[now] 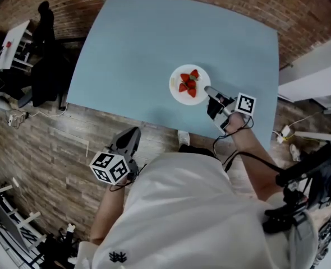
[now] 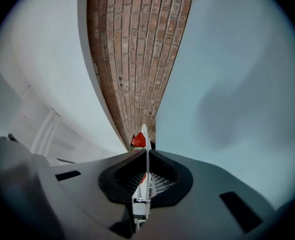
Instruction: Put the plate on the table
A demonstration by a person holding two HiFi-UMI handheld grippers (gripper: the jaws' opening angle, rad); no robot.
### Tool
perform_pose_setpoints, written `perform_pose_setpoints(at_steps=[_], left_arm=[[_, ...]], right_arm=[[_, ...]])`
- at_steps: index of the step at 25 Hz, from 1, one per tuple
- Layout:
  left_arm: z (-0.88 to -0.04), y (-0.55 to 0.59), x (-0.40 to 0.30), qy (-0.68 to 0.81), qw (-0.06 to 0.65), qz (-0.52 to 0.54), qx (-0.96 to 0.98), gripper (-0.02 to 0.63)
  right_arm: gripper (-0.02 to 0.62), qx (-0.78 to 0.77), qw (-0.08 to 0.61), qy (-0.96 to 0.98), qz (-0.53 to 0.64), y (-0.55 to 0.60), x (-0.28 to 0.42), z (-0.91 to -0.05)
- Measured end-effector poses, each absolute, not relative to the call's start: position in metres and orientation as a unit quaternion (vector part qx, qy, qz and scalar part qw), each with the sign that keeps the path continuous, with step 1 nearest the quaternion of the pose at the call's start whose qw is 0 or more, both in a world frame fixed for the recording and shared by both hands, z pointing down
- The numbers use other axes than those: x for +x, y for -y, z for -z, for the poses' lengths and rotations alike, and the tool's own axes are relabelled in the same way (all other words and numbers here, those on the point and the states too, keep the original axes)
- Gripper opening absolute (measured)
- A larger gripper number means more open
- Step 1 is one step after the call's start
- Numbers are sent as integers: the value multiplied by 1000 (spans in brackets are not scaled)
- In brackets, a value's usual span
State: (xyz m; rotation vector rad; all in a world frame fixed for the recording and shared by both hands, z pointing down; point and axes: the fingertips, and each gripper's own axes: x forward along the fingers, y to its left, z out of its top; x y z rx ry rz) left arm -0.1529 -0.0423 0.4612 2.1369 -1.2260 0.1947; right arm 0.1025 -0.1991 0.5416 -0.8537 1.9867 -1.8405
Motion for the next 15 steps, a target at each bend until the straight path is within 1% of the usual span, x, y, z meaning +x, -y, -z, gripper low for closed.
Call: perform_pose_setpoints(at_steps=[8,15], left_arm=[[-457,100,-124,481,330,-89,807,0],[-460,116,-124,491,338,-105,796,0]], right_arm=[[20,-313,144,-673,655,285,131,-578],[20,-321,129,-659,668,317,133,-617]])
